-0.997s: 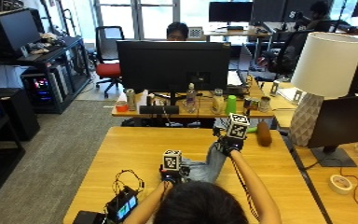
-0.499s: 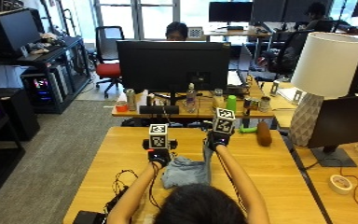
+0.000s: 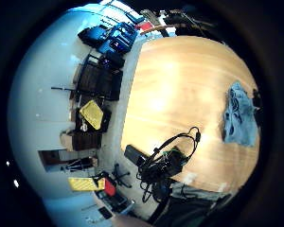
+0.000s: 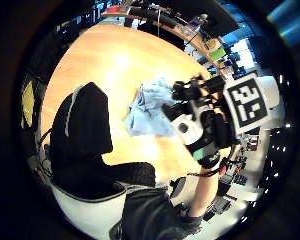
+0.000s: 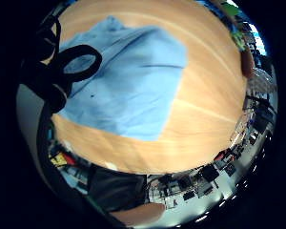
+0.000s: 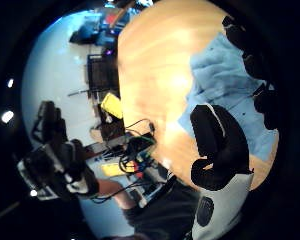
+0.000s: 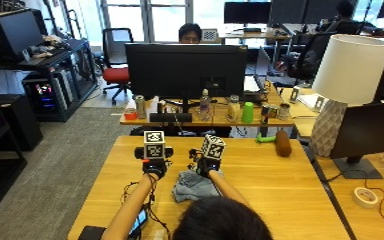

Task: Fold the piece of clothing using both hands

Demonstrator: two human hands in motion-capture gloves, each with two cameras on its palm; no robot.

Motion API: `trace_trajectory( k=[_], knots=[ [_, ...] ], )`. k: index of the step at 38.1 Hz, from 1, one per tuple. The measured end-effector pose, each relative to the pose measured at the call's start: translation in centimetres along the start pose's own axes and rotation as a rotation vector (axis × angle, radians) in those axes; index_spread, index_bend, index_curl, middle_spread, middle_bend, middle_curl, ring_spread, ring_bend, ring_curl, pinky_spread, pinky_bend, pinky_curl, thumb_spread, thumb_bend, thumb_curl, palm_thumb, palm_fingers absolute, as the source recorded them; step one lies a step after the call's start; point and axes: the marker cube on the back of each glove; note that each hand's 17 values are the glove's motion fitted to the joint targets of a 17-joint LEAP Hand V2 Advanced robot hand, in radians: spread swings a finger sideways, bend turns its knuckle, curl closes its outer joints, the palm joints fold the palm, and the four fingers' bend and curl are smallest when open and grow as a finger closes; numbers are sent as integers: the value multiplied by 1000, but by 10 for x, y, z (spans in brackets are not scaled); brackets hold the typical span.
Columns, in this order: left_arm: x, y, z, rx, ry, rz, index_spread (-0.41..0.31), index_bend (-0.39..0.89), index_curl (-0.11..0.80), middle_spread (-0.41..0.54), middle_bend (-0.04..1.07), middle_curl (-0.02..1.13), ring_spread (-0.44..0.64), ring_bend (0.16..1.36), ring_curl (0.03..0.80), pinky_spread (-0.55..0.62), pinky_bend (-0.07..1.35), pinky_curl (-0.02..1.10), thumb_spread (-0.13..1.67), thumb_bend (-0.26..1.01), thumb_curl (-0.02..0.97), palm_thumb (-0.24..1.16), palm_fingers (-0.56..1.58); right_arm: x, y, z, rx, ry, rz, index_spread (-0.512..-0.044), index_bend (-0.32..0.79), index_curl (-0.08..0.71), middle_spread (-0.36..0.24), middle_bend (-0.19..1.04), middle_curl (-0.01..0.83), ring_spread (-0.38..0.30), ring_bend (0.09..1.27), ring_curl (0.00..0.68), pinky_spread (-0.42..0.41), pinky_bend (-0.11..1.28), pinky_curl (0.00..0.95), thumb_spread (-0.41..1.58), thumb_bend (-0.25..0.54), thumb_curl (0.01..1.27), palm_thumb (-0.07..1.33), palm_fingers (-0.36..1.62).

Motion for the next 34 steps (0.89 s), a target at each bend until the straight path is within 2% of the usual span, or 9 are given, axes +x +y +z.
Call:
trace_trajectory(
  k=[3, 9, 13, 19, 26, 34],
  knots=[
    [-5, -2, 9, -14, -7, 2, -66, 195, 371, 171, 149, 258, 310, 564, 294, 367, 323, 334, 1342, 84, 272, 319, 185, 7, 4, -13, 43, 15, -13, -245, 0, 74, -71, 227, 454, -176, 846, 465, -252, 870, 450, 1022, -44, 418, 916, 874],
    [-6, 4, 9, -50, 22, 5, -67, 189, 380, 172, 145, 251, 305, 560, 294, 364, 322, 336, 1352, 62, 272, 314, 182, 35, 10, -69, 199, 74, 3, -248, 23, 67, -63, 224, 447, -160, 812, 434, -214, 819, 418, 1121, -19, 389, 888, 904],
    [5, 9, 4, -66, 45, 17, -64, 182, 382, 175, 146, 247, 305, 560, 294, 363, 326, 338, 1355, 48, 273, 311, 176, 59, 19, -127, 368, 118, -24, -247, 31, 69, -61, 225, 446, -154, 789, 427, -205, 796, 408, 1165, -13, 377, 883, 925],
    [27, 2, 7, -58, -7, 30, -62, 180, 382, 182, 147, 243, 304, 563, 293, 362, 330, 340, 1358, 27, 272, 305, 173, 96, 22, -177, 476, 172, -12, -253, 37, 71, -66, 220, 446, -151, 766, 423, -192, 768, 399, 1207, -12, 362, 878, 948],
    [53, 3, 6, -59, -46, 75, -62, 175, 382, 185, 148, 238, 303, 560, 292, 354, 349, 347, 1360, 8, 275, 310, 168, 119, 42, -195, 554, 188, -22, -252, 48, 82, -75, 223, 447, -154, 737, 416, -188, 728, 389, 1235, -11, 353, 878, 991],
    [80, -9, 14, -83, -109, 118, -61, 179, 383, 187, 145, 233, 302, 564, 293, 347, 362, 352, 1358, -9, 272, 306, 164, 135, 43, -182, 500, 232, 9, -252, 41, 90, -79, 212, 446, -155, 713, 415, -188, 702, 387, 1249, -11, 347, 878, 1010]
  ],
)
